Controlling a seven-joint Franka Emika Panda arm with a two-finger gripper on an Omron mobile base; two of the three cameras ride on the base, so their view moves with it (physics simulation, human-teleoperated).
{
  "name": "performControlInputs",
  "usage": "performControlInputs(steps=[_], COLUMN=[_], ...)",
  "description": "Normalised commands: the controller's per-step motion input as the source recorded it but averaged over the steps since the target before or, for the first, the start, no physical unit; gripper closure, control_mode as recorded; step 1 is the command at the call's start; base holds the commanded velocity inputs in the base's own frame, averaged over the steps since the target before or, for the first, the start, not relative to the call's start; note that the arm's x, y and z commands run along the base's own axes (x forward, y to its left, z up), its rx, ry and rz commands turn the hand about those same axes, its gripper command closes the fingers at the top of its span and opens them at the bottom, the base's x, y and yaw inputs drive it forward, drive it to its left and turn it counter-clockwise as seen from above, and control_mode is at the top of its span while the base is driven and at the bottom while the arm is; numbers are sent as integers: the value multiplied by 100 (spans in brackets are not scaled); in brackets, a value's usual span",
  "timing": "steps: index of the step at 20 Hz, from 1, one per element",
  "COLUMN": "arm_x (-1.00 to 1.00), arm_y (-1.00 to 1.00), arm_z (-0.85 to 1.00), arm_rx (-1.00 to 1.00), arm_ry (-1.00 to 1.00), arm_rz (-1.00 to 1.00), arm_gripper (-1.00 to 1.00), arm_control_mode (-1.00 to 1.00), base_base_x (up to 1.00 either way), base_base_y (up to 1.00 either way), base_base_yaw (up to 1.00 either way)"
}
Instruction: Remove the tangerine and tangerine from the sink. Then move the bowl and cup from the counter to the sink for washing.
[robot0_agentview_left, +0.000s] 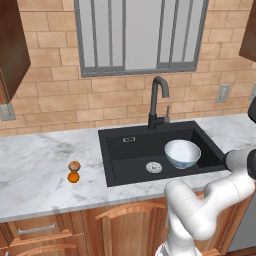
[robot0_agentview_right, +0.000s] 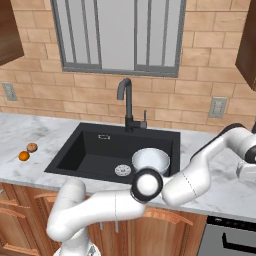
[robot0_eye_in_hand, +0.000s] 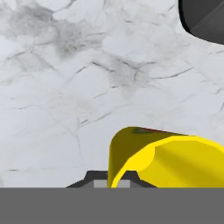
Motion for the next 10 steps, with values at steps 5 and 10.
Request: performControlInputs(steps=[5, 10], arm_x=[-12, -17], arm_y=[19, 17], arm_z=[25, 21], arm_rx=[-6, -3], arm_ry=[0, 0], arm_rz=[-10, -10], arm_gripper=[100, 100], arm_control_mode=[-100, -100], base_base_x=[0, 0], base_base_y=[0, 0], base_base_yaw=[0, 0])
